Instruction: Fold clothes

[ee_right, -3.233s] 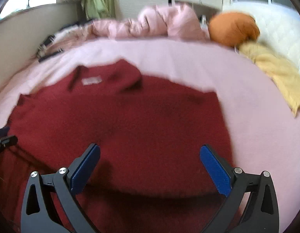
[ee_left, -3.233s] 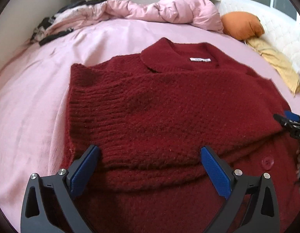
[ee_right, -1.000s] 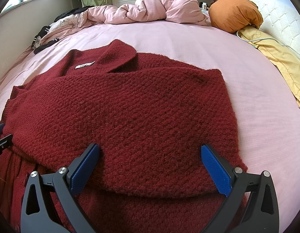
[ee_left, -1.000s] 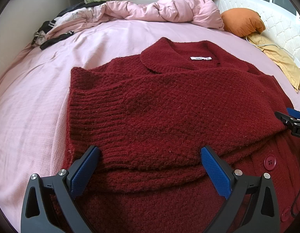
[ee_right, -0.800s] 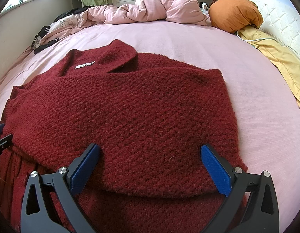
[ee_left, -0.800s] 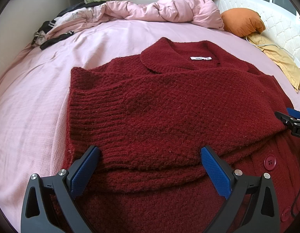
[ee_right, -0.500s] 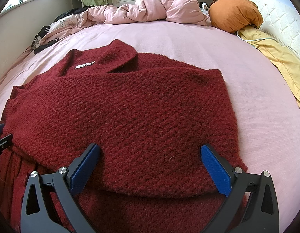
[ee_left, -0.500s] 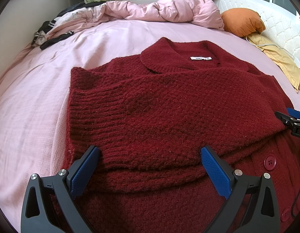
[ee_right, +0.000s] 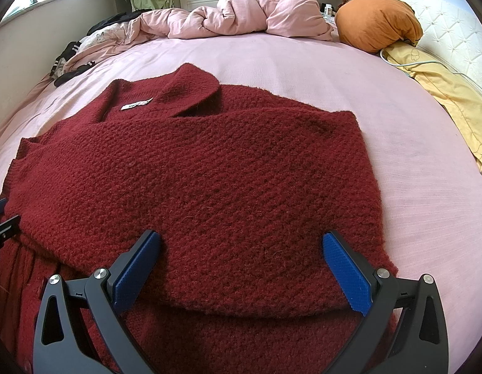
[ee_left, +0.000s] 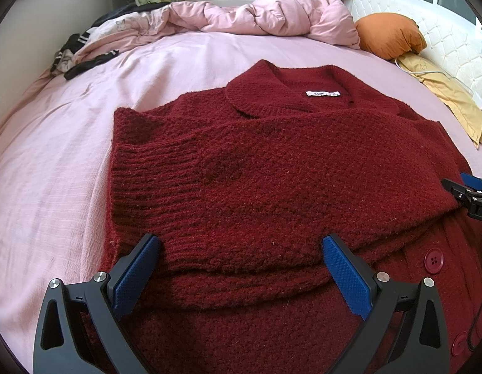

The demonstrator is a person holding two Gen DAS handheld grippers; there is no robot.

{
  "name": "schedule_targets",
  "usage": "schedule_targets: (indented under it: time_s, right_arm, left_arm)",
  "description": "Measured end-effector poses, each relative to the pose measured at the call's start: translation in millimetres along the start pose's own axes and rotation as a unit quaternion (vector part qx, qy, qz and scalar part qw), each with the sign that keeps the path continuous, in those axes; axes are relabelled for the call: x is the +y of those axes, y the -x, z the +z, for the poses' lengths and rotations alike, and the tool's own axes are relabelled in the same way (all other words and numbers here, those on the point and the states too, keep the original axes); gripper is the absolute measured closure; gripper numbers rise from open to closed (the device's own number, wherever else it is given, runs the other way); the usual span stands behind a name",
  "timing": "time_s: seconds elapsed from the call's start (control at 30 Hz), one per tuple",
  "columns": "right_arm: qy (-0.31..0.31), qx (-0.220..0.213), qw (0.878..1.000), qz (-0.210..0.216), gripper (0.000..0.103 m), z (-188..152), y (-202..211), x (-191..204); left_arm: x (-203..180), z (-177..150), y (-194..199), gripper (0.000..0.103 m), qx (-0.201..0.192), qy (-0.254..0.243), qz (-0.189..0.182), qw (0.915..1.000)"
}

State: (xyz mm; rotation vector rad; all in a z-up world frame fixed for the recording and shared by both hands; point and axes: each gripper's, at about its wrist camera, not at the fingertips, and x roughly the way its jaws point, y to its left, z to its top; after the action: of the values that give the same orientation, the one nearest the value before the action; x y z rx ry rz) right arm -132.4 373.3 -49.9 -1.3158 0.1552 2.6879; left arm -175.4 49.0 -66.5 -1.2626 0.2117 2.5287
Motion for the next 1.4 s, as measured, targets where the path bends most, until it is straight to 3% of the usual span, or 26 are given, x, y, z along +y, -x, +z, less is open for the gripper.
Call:
schedule_targets:
  time_s: [0.53,0.6,0.7,0.77,0.83,0.93,0.97,1.03,1.33,1.4]
  right_arm:
    - [0.004,0.008,1.000,-0.006,0.000,2.7,-1.7,3.5]
    - [0.007,0.003,1.000,-0.011,0.000,6.1,6.4,5.4]
    - [0.004,-0.057,0.998,-0.033,0.000,16.3,33.4,11.5]
    - [0.009,-0.061,0.998,-0.026,0.000,27.1,32.4,16.9]
    - [0.009,-0.037,0.999,-0.016,0.000,35.6,16.3,20.1]
    - [0.020,0.009,1.000,-0.020,0.000,32.2,-23.7,25.1]
    - [0.025,0.004,0.999,-0.019,0.000,28.9,-27.6,26.3]
    - [0.022,-0.001,1.000,-0.011,0.000,29.9,-24.4,24.7]
    - [0.013,0.013,1.000,-0.010,0.000,38.6,-26.2,23.3]
    - [-0.002,0.017,1.000,-0.009,0.000,47.1,-17.4,24.4]
  left_arm:
    - [-1.2,7.0,-0.1,0.000,0.010,-0.008,0.006,0.9999]
    - [-5.3,16.2,16.4,0.000,-0.015,-0.010,0.030,0.9994]
    - [-13.2,40.9,37.9,0.000,-0.080,-0.002,0.036,0.9961]
    - [-19.3,60.9,25.7,0.000,-0.059,0.002,0.020,0.9981]
    - [-22.3,66.8,10.3,0.000,-0.052,0.008,0.014,0.9985]
    - [-19.2,58.1,-31.0,0.000,0.000,0.027,0.002,0.9996]
    - [-18.9,50.6,-44.5,0.000,0.013,0.029,0.004,0.9995]
    - [-25.3,41.3,-38.8,0.000,-0.025,0.016,0.013,0.9995]
    - [-29.2,53.4,-36.3,0.000,0.000,0.010,0.023,0.9997]
    - [-24.6,61.7,-24.5,0.000,-0.018,0.029,0.026,0.9991]
